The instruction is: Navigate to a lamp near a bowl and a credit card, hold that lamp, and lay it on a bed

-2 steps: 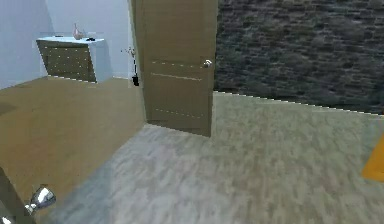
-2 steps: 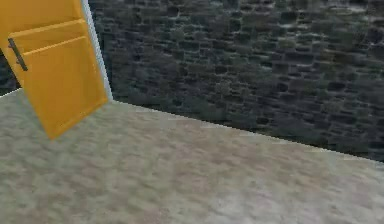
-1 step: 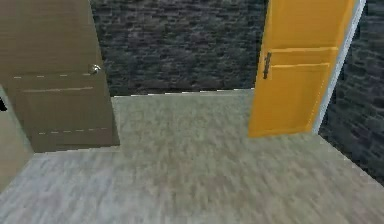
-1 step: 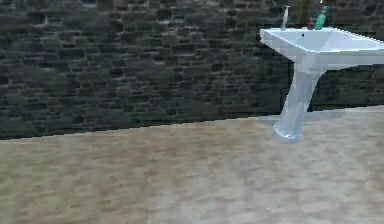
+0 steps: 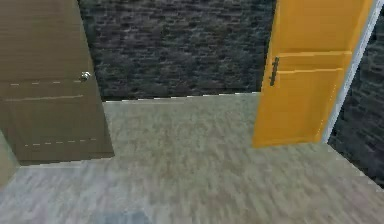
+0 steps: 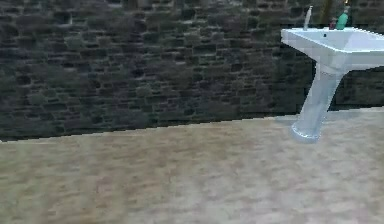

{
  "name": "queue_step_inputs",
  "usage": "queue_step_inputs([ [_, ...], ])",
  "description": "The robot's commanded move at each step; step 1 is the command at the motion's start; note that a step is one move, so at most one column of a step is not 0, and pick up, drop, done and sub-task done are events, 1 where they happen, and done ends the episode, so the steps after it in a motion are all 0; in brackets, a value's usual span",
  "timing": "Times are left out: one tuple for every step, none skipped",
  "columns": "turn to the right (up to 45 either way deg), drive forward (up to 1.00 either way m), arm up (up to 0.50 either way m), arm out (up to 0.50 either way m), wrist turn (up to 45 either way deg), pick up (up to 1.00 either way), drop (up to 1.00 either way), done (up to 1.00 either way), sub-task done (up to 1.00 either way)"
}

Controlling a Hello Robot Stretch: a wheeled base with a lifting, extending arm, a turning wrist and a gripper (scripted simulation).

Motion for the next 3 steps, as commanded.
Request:
queue_step_inputs([
  [45.0,0.0,0.0,0.0,0.0,0.0,0.0,0.0,0.0],
  [36.0,0.0,0.0,0.0,0.0,0.0,0.0,0.0,0.0],
  [0.0,0.05,0.0,0.0,0.0,0.0,0.0,0.0,0.0],
])
